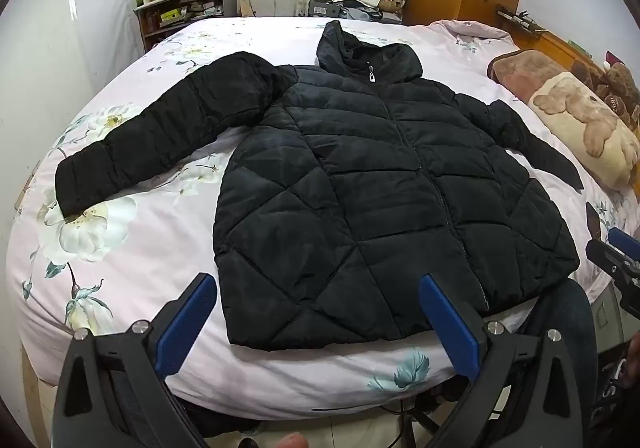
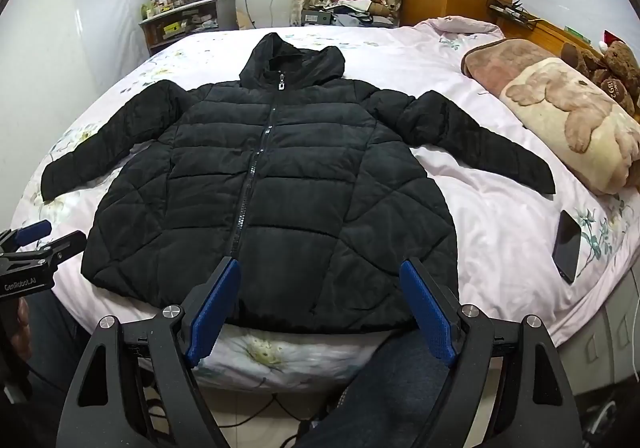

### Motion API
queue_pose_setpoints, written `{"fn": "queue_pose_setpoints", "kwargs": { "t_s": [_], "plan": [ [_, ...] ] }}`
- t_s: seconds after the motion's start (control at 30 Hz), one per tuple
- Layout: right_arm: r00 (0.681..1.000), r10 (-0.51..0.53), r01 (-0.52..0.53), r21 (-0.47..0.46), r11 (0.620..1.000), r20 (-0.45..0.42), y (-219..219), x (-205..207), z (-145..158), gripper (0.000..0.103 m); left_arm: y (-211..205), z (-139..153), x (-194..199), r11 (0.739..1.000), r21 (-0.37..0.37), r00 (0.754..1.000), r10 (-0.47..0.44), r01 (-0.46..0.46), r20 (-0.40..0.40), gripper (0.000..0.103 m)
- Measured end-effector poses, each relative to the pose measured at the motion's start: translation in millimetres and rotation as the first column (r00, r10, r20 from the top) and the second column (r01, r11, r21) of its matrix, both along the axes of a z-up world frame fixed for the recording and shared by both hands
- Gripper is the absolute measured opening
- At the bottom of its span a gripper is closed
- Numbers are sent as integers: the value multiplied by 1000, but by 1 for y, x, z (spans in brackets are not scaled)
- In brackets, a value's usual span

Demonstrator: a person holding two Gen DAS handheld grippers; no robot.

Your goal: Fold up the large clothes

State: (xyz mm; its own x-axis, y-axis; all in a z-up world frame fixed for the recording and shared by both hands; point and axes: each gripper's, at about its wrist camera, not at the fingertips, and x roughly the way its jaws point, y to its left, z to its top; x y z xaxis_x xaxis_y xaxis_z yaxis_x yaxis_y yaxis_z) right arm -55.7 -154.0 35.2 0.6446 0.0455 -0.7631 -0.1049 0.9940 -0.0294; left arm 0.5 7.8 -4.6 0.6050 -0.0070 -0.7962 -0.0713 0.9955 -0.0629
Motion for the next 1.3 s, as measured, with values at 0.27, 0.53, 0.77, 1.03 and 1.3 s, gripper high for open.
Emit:
{"fn": "queue_pose_setpoints", "kwargs": {
  "t_s": [0.27,0.53,0.77,1.03,1.3],
  "plan": [
    [1000,0,0,2,1000,-3,-1,-1,0,82,-8,0,2,1000,-2,1000,-2,2,-13,102],
    [1000,0,0,1,1000,-5,1,-1,-1,82,-9,-1,3,1000,-2,1000,-6,6,-16,102],
    [1000,4,-4,1,1000,-11,3,0,-4,82,-12,-2,2,1000,-8,1000,-11,11,-19,102],
    [1000,4,-4,1,1000,-12,3,0,-5,82,-11,-2,2,1000,-9,1000,-11,11,-20,102],
    [1000,6,-6,-2,1000,-10,5,0,-5,82,-11,-2,2,1000,-10,1000,-11,10,-20,102]
  ]
}}
